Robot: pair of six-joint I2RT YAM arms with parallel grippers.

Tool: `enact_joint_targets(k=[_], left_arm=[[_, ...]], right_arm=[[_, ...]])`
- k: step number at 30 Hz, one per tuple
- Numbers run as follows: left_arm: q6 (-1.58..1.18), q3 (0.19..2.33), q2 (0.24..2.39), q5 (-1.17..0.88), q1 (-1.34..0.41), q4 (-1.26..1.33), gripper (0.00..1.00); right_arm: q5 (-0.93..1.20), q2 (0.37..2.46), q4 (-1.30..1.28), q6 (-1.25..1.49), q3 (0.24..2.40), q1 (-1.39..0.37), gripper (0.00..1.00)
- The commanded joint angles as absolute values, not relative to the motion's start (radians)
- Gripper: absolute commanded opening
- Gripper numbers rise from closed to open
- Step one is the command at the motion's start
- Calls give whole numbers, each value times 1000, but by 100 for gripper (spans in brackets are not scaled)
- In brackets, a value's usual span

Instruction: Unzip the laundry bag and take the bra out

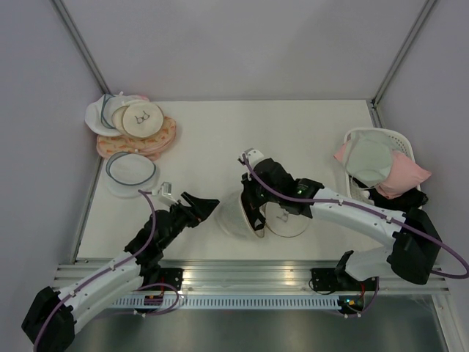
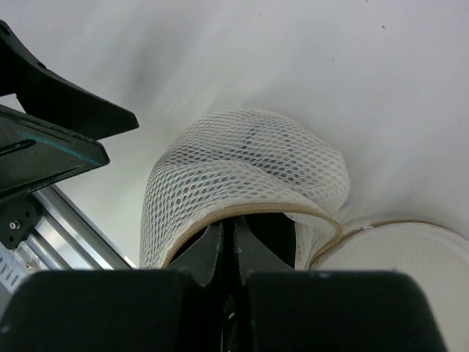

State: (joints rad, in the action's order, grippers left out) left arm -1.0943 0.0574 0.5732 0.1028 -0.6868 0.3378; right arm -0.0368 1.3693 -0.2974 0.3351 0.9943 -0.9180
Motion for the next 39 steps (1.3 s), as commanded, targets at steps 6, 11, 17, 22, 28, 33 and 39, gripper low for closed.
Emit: enact_joint_targets(k=[6, 11, 17, 22, 28, 33, 39], left_arm=[[-887, 357, 764, -24, -698, 285, 80], [-813, 474, 847, -14, -759, 195, 77], [-741, 595, 1012, -5, -822, 22, 70], [-704, 644, 1072, 40, -841, -52, 61], [-667, 683, 1115, 57, -850, -92, 26], [-680, 663, 1117, 86, -850, -95, 2], [-696, 638, 1127, 117, -850, -91, 2]], right_arm=[[-5, 1324, -298, 330, 970, -919, 0], [-3, 1365, -256, 353, 966, -919, 0], [-8, 1404, -253, 360, 992, -919, 0], [-23, 1410, -256, 356, 1008, -919, 0], [-37, 1428, -265, 356, 1015, -919, 1], [-46, 1367, -290, 350, 1019, -920, 0], [-107, 1148, -282, 341, 1008, -919, 0]])
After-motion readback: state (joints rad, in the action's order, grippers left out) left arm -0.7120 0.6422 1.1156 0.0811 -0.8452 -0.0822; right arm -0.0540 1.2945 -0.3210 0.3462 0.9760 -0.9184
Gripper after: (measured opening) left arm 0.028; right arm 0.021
